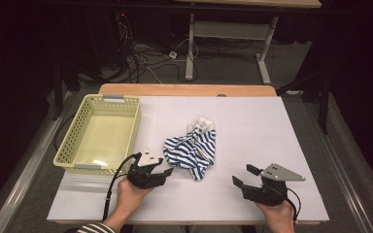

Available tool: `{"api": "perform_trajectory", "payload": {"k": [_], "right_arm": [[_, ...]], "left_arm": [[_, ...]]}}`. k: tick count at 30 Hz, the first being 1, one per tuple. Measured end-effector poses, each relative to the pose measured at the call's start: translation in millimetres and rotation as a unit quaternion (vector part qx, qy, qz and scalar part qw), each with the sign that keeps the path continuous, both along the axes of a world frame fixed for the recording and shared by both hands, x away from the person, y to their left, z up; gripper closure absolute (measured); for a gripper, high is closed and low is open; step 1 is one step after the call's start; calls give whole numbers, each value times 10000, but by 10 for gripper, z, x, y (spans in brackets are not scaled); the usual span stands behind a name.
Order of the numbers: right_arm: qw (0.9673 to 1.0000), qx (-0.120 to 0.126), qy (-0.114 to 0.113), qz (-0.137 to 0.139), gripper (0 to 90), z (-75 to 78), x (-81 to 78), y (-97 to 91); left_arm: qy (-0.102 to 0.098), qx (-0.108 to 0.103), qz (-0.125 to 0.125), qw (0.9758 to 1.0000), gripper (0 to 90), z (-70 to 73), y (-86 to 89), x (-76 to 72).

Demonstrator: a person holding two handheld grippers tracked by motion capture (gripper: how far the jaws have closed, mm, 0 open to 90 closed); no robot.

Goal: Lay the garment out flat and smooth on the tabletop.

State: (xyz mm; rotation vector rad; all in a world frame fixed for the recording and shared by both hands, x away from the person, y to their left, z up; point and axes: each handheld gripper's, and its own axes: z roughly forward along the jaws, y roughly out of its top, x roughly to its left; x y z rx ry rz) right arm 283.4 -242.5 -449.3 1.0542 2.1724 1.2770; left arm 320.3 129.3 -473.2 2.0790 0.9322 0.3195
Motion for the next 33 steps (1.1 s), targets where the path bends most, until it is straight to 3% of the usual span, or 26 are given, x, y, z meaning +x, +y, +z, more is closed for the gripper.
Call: {"api": "perform_trajectory", "payload": {"k": [9, 13, 22, 28, 33], "right_arm": [[9991, -251, 310, 173, 355, -19, 143, 252], [9977, -366, 531, 216, 370, -28, 248, 357], [9953, -661, 674, 225, 371, -67, 552, 634], [9931, -754, 870, 221, 376, -134, 671, 704], [9943, -669, 798, 248, 453, -121, 647, 697]], "left_arm": [[59, 262, -81, 9996, 460, -72, -111, 138], [109, 298, -113, 9994, 474, -99, -132, 175], [241, 307, -89, 9992, 522, -169, -170, 260], [429, 137, -122, 9989, 608, -188, -156, 314], [541, 185, -197, 9982, 756, -166, -151, 317]]}}
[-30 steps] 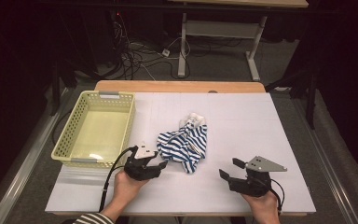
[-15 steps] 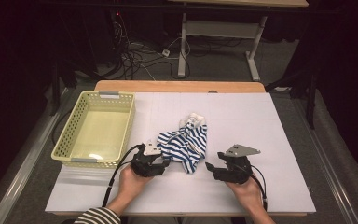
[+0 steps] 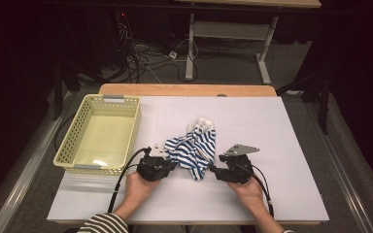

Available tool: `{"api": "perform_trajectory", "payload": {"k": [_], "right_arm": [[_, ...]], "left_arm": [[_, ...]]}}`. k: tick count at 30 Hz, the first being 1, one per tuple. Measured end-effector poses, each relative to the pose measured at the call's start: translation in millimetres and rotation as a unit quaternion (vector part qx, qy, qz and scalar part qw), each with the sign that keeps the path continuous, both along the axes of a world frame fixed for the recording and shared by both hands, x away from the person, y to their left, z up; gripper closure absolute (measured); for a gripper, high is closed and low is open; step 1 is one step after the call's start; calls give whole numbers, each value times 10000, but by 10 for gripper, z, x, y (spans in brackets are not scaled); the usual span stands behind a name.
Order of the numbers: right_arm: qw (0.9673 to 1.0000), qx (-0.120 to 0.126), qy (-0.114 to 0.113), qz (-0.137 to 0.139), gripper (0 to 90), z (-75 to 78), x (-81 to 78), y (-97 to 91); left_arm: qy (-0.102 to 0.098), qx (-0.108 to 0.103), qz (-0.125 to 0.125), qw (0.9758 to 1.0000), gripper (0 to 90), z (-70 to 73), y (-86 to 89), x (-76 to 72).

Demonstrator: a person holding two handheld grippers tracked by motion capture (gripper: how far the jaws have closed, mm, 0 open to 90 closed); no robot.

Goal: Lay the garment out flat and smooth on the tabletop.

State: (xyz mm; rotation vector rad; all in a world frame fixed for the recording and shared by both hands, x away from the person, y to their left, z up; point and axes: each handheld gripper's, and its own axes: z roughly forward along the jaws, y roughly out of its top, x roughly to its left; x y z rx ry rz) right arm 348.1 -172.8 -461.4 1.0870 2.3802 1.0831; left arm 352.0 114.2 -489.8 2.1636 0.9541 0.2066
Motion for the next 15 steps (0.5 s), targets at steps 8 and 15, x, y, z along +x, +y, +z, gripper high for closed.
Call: {"api": "perform_trajectory", "payload": {"k": [8, 15], "right_arm": [[9999, -121, 91, 70, 493, -27, -17, 39], [9998, -75, 150, 126, 508, -32, -27, 56]], "left_arm": [[36, -30, -301, 9995, 808, 96, -48, -77], [40, -107, -534, 9985, 809, 207, -55, -248]]}}
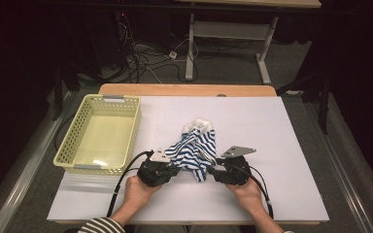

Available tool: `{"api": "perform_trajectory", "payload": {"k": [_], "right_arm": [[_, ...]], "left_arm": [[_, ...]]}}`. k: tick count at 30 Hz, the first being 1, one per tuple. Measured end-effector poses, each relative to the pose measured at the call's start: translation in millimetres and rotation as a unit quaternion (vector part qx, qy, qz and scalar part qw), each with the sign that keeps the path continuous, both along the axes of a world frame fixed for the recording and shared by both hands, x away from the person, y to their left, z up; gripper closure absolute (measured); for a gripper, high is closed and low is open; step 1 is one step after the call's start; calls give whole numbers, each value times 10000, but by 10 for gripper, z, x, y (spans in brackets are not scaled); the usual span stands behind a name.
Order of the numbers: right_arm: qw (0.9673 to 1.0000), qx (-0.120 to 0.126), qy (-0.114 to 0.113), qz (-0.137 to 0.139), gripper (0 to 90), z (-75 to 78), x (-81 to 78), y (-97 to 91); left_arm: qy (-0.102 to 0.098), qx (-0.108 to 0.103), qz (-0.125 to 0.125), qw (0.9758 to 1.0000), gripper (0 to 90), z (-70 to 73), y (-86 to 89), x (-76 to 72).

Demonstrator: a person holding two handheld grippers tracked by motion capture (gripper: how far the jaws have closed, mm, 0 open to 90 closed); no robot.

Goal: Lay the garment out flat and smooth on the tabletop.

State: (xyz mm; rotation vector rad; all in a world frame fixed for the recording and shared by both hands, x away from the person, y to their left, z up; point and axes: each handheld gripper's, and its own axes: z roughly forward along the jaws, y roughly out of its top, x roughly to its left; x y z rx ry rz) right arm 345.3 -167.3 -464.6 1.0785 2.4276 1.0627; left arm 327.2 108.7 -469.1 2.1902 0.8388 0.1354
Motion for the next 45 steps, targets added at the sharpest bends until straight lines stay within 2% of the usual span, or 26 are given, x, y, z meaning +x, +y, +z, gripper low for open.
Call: {"api": "perform_trajectory", "payload": {"k": [6, 13, 16, 20, 23, 26, 34, 36, 37, 38, 40, 43, 45], "right_arm": [[10000, -2, 39, 80, 508, 7, -29, 19], [9995, -191, 180, 178, 542, -47, -41, 98], [9989, -262, 309, 251, 619, -70, -32, 120], [9972, -433, 453, 412, 776, -90, -49, 153], [9962, -536, 435, 533, 867, -83, -69, 177], [9952, -652, 393, 612, 888, -68, -94, 187], [9923, -796, 422, 852, 889, -4, -318, 115], [9930, -737, 448, 802, 877, 16, -359, 95], [9934, -680, 367, 842, 846, 29, -361, 81], [9941, -575, 309, 866, 767, 56, -359, 72], [9951, -486, 143, 851, 711, 110, -355, 84], [9960, -457, -133, 752, 650, 196, -312, 125], [9964, -479, -179, 679, 633, 211, -251, 151]], "left_arm": [[3, -32, -232, 9997, 807, 101, 75, -265], [84, 94, -242, 9996, 806, 72, 100, -341], [78, 78, -285, 9995, 806, 82, 104, -359], [59, 79, -296, 9995, 805, 84, 101, -375], [55, 87, -284, 9995, 805, 78, 110, -383], [62, 68, -288, 9995, 804, 83, 131, -397], [100, 40, -337, 9994, 798, 81, 189, -477], [76, 49, -309, 9995, 763, 74, 189, -481], [48, 72, -276, 9996, 711, 72, 184, -480], [26, 81, -264, 9996, 652, 74, 183, -480], [-52, 16, -205, 9998, 583, 94, 189, -481], [-170, -199, -89, 9996, 534, 146, 246, -478], [-237, -260, 25, 9994, 515, 165, 287, -464]]}}
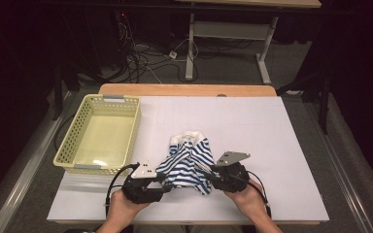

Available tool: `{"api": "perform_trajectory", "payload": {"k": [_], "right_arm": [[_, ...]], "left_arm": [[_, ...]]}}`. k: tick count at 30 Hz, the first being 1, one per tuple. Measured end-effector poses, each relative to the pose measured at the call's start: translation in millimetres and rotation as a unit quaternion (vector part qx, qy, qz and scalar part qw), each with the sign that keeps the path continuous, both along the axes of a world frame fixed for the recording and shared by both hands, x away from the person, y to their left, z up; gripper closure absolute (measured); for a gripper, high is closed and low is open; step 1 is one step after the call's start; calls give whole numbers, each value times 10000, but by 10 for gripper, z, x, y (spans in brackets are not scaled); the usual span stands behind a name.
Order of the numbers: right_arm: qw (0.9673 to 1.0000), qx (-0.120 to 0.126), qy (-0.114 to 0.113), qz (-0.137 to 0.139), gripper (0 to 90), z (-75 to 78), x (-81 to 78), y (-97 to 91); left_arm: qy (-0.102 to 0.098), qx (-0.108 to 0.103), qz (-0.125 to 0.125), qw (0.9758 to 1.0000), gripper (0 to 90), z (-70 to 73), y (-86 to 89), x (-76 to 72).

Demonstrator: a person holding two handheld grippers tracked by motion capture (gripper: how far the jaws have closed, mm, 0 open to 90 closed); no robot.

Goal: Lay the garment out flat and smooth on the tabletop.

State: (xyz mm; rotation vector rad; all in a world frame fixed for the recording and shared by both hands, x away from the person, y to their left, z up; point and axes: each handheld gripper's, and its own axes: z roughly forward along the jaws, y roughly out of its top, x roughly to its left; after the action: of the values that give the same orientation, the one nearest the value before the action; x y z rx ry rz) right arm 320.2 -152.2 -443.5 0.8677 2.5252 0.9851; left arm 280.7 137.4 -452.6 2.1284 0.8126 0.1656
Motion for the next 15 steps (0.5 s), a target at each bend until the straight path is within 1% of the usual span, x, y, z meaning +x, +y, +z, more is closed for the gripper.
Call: {"api": "perform_trajectory", "payload": {"k": [2, 5, 7, 9, 10, 12, 13, 14, 15], "right_arm": [[10000, -58, 50, -57, 611, -17, 69, 24], [9997, -84, 204, -137, 566, -70, 176, 66], [9992, -185, 281, -196, 548, -107, 211, 114], [9990, -284, 281, -213, 556, -145, 235, 150], [9988, -322, 284, -235, 596, -162, 244, 159], [9985, -413, 256, -261, 743, -176, 259, 149], [9985, -386, 305, -222, 797, -174, 268, 128], [9986, -351, 303, -251, 843, -164, 270, 106], [9987, -337, 280, -263, 865, -149, 269, 83]], "left_arm": [[-7, -1, 129, 9999, 507, -8, 18, 26], [-7, 124, 274, 9995, 500, -48, 3, 101], [-4, 173, 345, 9993, 492, -78, -9, 162], [14, 184, 418, 9990, 492, -109, -17, 223], [39, 186, 453, 9988, 492, -124, -16, 257], [133, 130, 498, 9986, 498, -146, -12, 310], [176, 88, 493, 9986, 514, -152, -9, 327], [200, 56, 479, 9986, 535, -156, -8, 338], [213, 42, 473, 9986, 554, -159, -9, 341]]}}
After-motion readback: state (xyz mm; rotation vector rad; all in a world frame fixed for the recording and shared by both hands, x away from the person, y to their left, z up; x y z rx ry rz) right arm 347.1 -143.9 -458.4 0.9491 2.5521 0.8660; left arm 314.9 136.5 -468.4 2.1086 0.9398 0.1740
